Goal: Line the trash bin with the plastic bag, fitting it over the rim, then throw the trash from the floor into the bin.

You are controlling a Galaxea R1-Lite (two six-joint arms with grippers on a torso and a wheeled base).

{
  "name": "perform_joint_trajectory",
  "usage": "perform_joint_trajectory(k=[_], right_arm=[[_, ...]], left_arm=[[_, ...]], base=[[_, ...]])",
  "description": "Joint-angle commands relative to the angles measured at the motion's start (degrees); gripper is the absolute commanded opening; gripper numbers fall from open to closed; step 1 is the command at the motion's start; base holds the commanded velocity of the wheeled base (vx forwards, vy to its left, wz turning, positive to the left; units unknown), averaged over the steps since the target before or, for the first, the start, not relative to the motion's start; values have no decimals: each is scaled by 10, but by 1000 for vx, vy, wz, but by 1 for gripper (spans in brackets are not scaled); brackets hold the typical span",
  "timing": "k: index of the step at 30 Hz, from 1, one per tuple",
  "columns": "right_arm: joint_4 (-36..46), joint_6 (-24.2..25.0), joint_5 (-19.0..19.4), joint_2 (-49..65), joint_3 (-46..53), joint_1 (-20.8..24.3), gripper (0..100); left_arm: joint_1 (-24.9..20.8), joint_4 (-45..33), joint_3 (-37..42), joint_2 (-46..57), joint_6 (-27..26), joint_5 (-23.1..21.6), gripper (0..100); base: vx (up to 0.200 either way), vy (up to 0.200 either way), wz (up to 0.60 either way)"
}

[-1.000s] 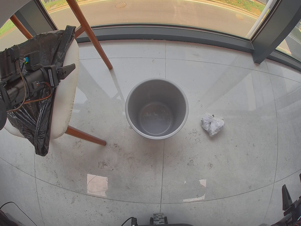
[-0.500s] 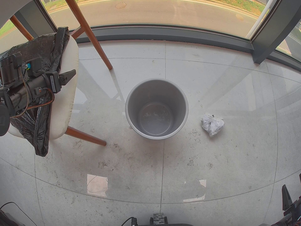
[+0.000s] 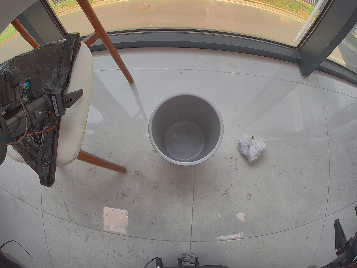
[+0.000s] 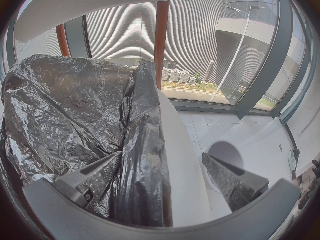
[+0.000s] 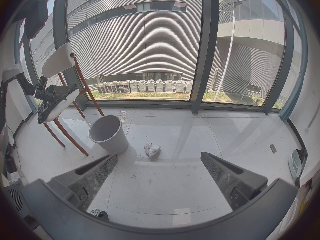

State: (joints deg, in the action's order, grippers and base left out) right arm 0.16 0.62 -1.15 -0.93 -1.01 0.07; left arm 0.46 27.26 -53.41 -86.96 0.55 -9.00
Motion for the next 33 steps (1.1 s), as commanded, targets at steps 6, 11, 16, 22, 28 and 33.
perform_joint_trajectory(k=[6,11,16,22,28,33], right_arm=[[0,0,0,1,10,0,100],[-1,1,0,2,10,0,100],[-1,1,0,2,10,0,100],[-1,1,0,2,10,0,100],[-1,0,0,2,10,0,100],[-1,0,0,2,10,0,100]], left_arm=[[2,12,1,5,-2,6,0],[2,12,3,5,-2,7,0],[2,12,-6,16,2,2,0],[-2,5,-7,64,22,-30,0],[3,-12,20,88,64,-53,0],[2,-12,25,101,101,-60,0]], base=[[0,0,0],[0,0,0],[0,0,0],[0,0,0],[0,0,0],[0,0,0]])
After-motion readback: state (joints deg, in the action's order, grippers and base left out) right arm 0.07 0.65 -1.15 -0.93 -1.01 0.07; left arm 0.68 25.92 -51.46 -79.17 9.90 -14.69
